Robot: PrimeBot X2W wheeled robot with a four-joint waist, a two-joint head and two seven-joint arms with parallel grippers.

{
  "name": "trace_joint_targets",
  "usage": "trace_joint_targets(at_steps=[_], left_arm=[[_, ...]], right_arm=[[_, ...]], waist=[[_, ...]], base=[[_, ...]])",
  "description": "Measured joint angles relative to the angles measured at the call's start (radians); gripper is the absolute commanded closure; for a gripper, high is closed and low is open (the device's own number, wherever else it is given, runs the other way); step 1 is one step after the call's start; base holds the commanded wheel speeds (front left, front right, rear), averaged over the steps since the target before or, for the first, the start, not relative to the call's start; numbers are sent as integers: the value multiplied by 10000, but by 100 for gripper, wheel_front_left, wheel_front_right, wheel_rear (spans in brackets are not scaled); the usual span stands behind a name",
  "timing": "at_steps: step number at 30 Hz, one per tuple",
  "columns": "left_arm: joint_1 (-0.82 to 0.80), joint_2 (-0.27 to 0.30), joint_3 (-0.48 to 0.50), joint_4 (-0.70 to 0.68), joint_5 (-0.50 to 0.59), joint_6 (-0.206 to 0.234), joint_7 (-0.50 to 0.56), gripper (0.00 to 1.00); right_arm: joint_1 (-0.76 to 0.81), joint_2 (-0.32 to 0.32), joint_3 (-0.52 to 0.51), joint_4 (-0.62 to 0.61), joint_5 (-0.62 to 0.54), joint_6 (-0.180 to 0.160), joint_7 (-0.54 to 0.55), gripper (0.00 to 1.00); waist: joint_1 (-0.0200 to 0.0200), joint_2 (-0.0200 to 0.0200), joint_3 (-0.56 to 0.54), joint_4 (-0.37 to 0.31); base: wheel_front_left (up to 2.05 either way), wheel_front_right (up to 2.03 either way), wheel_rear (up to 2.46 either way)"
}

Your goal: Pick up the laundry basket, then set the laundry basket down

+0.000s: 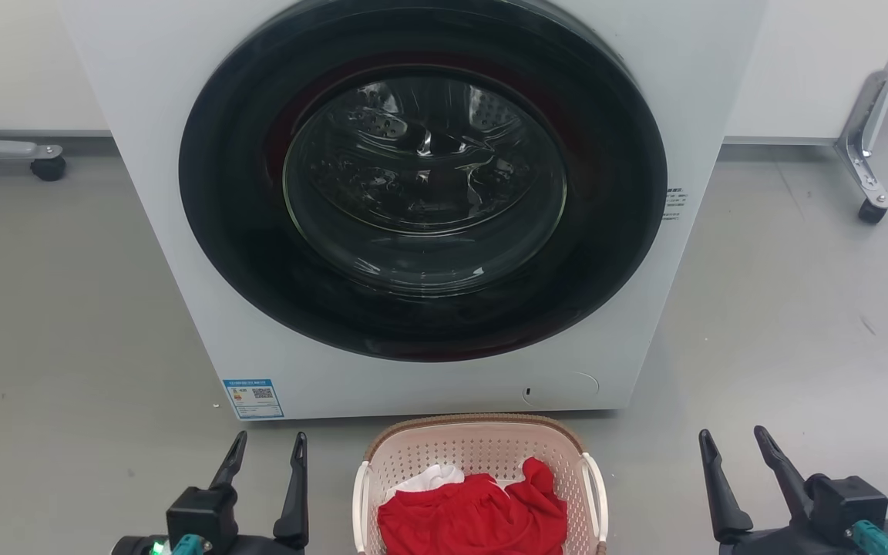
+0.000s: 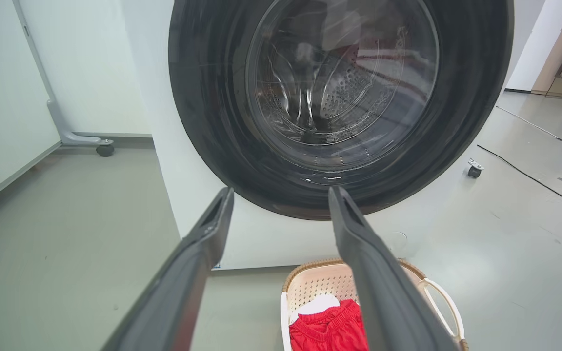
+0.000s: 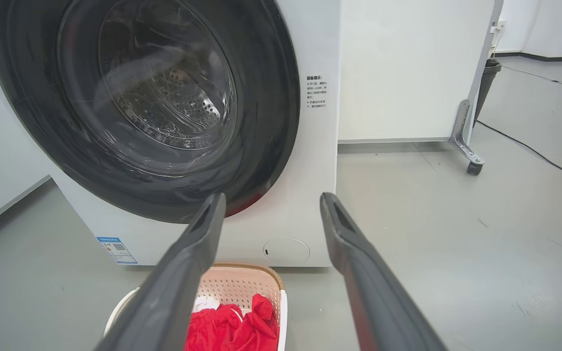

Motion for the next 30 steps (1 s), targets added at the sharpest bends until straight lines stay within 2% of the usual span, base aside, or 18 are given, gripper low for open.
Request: trace_joint_targets(at_steps=[4,30], left_arm=[[-28,-50,-69,140,426,79,-94,0],[-58,-203,71,472,441,69,-94,0]], right_arm=[[-19,-15,92,0,-447,-48,-92,0],[-12,-8,-163,-17,-491,-23,-94,0]], waist=[[0,0,3,-2],[0,0,50,-14]], base=[[0,0,0],[0,0,0]])
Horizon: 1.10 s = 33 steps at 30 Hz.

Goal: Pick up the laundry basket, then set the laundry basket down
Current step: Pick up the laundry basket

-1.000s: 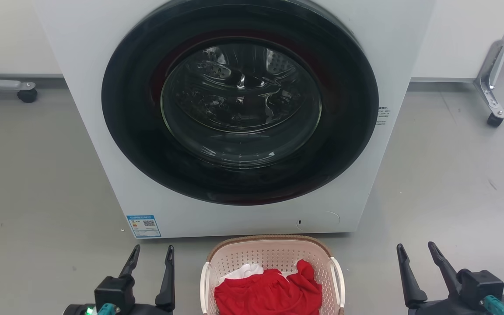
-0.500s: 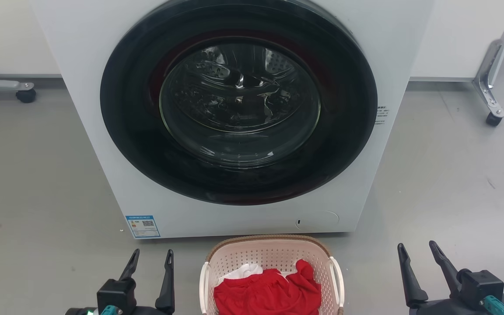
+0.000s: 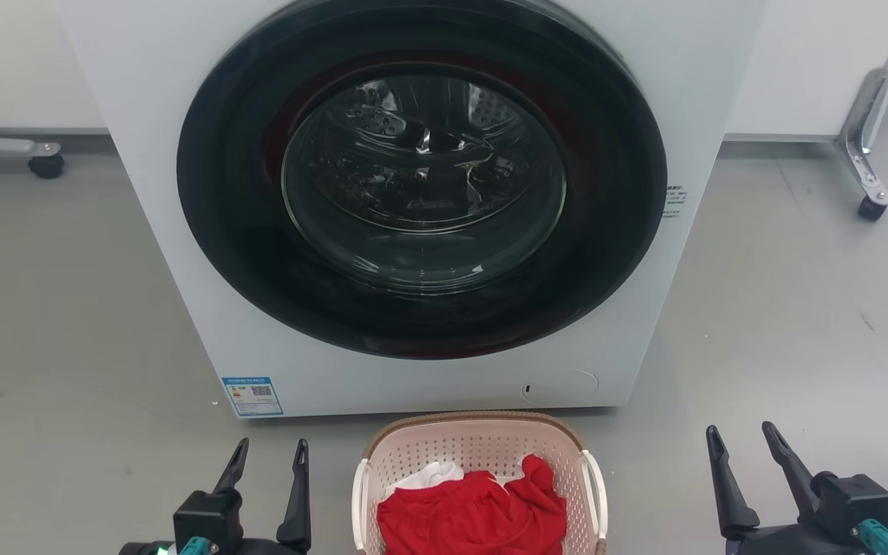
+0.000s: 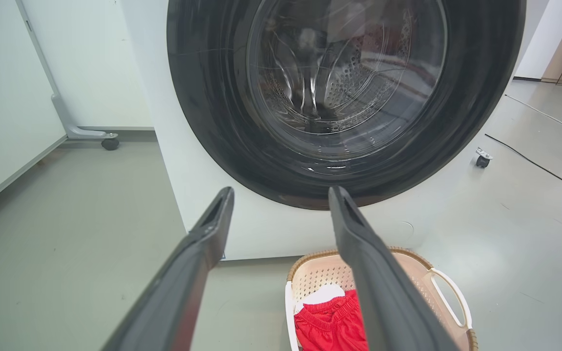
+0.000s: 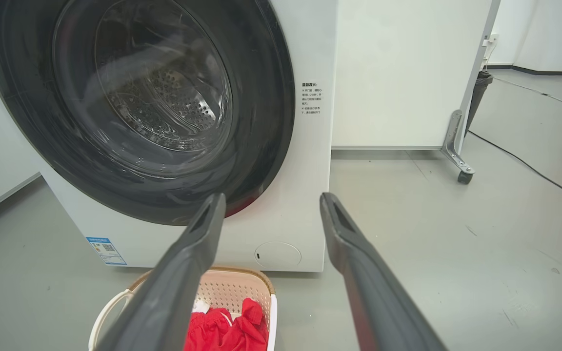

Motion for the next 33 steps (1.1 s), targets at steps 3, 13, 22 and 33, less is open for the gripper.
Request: trace_joint_targets(at_steps=[3,13,22,33], left_arm=[[-19,-33,6,-36,0,-6,-2,0],[-390,-151,-35,-52,-2,-263,-2,0],[-849,-232,-121,75,-8,-431,-2,0],[-1820,-286,-134,339,-19,-616,-2,0]], right_arm=[[-1,0,-46,-23,0,2,2,0],[-140,38,-155,-8,0,2,0,0],[-599,123,-182,79,-4,46,0,0],[-1476,163,-238,184,-6,77,0,0]], waist=[[1,0,132,9],[0,1,785,30],[1,1,1614,-14],[2,1,2815,-123]], base=[[0,0,0],[0,0,0],[0,0,0],[0,0,0]])
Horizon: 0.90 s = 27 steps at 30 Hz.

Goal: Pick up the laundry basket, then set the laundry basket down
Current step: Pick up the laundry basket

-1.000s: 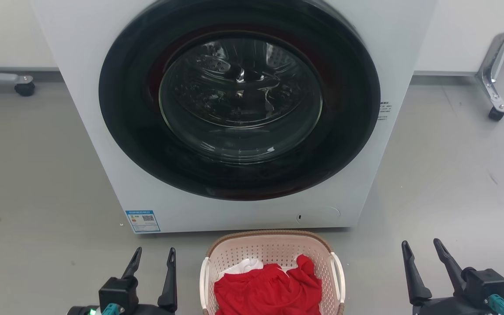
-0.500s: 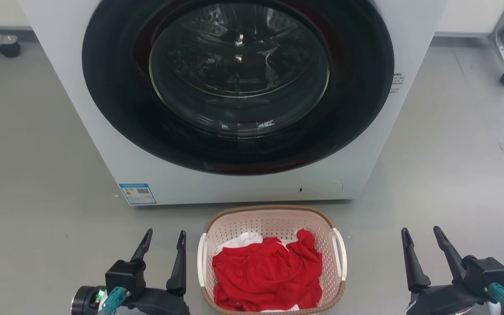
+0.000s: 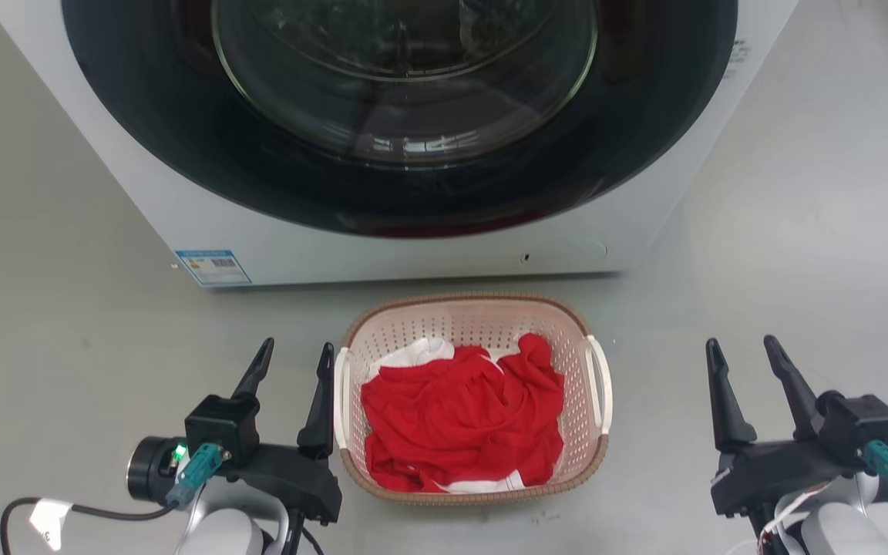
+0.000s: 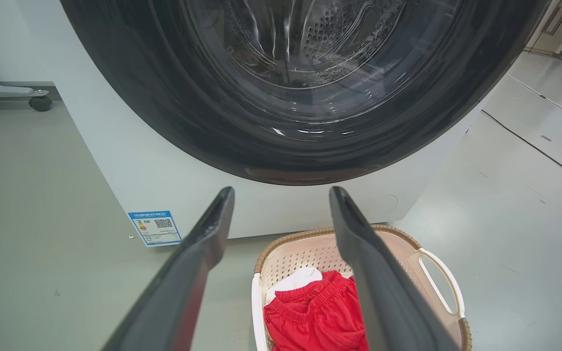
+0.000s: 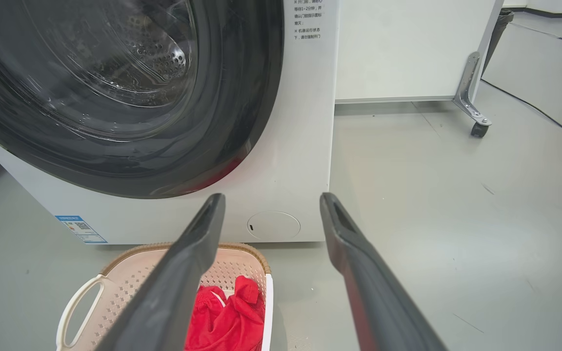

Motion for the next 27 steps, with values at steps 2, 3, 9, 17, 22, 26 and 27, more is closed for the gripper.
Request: trace_joint_targets(at_steps=[2,3,9,17,22,26,27], left_arm=[[-190,-23,4,40,-6,-2,0,0],[-267,-33,8,48,-6,-2,0,0],[-644,-67,-4,96,-2,-4,-2,0],[-1536,-86,-40,414,12,-198,23,0],[-2202,-73,-12,859,-46,-366,347,0],[-2667,-36,46,1365,-98,-518,673,0],[-2765,-38,54,1503,-123,-518,748,0]], right_arm=[[-208,61,2,2,-12,0,0,0],[-320,92,0,4,-29,6,0,0],[-895,176,-40,2,-40,35,-2,0],[-1644,309,-73,153,-61,102,-23,0],[-2228,464,35,598,-61,178,-40,0],[-2648,652,213,1057,-79,282,21,0],[-2752,675,238,1195,-84,326,33,0]], waist=[[0,0,266,-29],[1,0,400,-46],[-1,0,1210,-167],[-1,1,2350,-326],[0,1,3062,-398],[0,0,3590,-461],[0,1,3711,-477]], base=[[0,0,0],[0,0,0],[0,0,0],[0,0,0],[0,0,0],[0,0,0],[0,0,0]])
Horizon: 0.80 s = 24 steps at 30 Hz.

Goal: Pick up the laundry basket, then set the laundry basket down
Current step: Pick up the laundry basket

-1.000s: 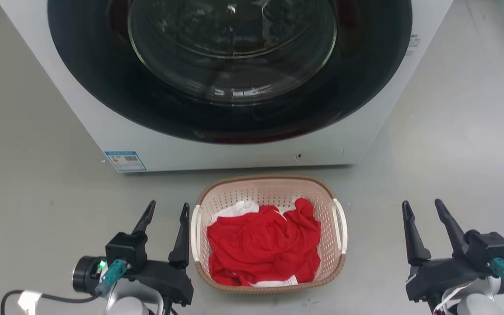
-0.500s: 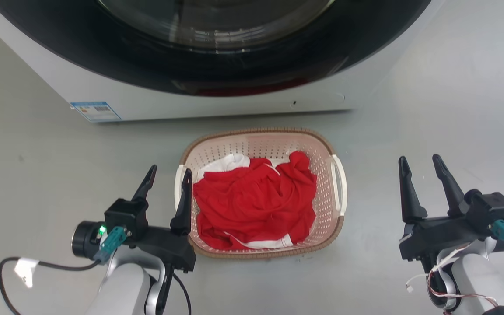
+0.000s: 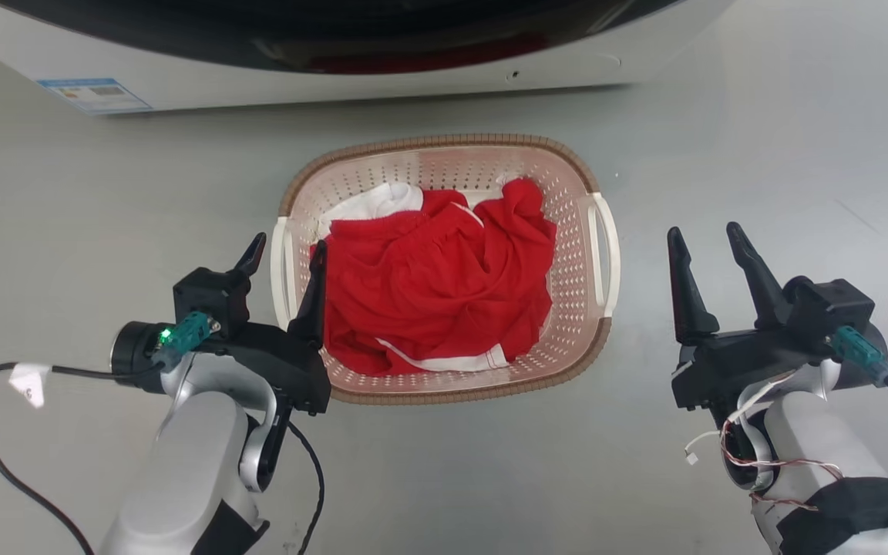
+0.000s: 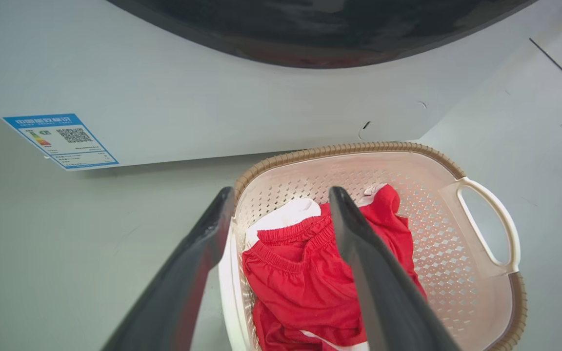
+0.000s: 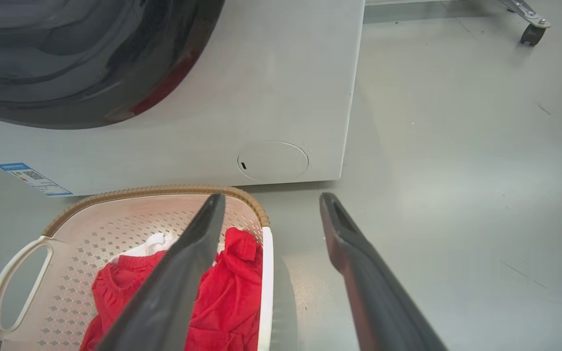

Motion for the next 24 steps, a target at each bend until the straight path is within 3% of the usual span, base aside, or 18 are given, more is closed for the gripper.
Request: trace_joint_targets(at_steps=[24], left_arm=[[-1961,217,359,2894,-414,-284,1212,0]], right_arm=[[-2114,656,777,3124,-178,307,696,0]], waist=[[-1,-1,1643,-189]], base=[[0,0,0]])
